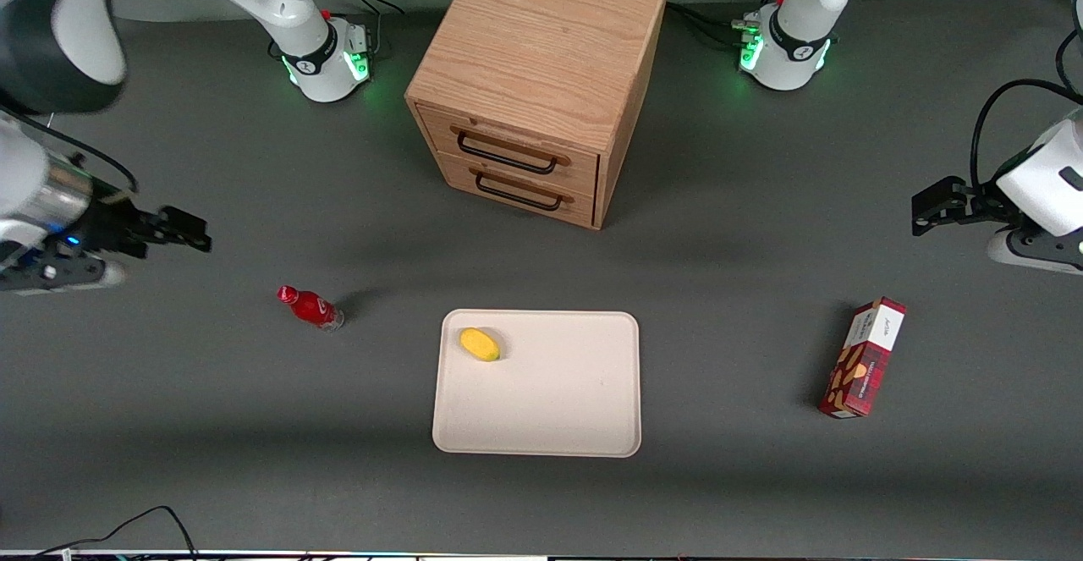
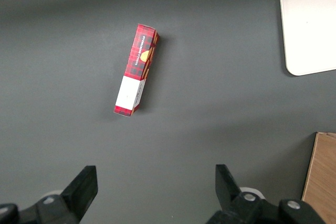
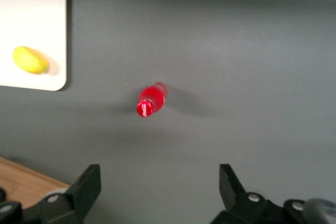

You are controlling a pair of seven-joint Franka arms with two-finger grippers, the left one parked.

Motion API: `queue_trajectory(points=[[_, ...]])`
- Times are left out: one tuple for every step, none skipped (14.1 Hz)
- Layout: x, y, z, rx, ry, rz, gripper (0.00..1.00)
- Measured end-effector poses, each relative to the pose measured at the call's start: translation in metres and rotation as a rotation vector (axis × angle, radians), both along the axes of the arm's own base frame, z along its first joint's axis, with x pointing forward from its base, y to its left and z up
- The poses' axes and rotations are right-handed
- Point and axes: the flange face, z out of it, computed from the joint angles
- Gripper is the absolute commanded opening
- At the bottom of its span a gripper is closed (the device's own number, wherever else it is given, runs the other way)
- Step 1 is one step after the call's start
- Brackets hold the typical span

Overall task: Place coke bottle on tray
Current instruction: 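Move the right gripper down over the red Coca-Cola bottle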

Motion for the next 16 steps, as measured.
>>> queue_trajectory(points=[[0.000, 0.007, -0.024, -0.005, -0.007, 0.014, 1.00], [-0.002, 0.013, -0.046, -0.007, -0.012, 0.025, 1.00], [-0.004, 0.016, -0.065, -0.008, -0.018, 0.031, 1.00], [-0.007, 0.017, -0.079, -0.009, -0.025, 0.033, 1.00], [-0.010, 0.017, -0.092, -0.009, -0.031, 0.033, 1.00], [-0.012, 0.016, -0.103, -0.010, -0.037, 0.034, 1.00], [-0.015, 0.016, -0.112, -0.010, -0.041, 0.034, 0.99], [-0.016, 0.016, -0.119, -0.010, -0.046, 0.034, 0.99], [-0.015, 0.016, -0.126, -0.010, -0.052, 0.034, 0.99], [-0.013, 0.016, -0.134, -0.008, -0.059, 0.034, 0.98], [-0.011, 0.017, -0.143, -0.007, -0.064, 0.035, 0.98], [-0.010, 0.020, -0.151, -0.005, -0.066, 0.039, 0.97], [-0.009, 0.023, -0.157, -0.003, -0.072, 0.044, 0.96], [-0.010, 0.026, -0.162, -0.001, -0.074, 0.049, 0.96], [-0.009, 0.028, -0.164, 0.001, -0.079, 0.052, 0.95], [-0.010, 0.030, -0.166, 0.002, -0.084, 0.055, 0.92]])
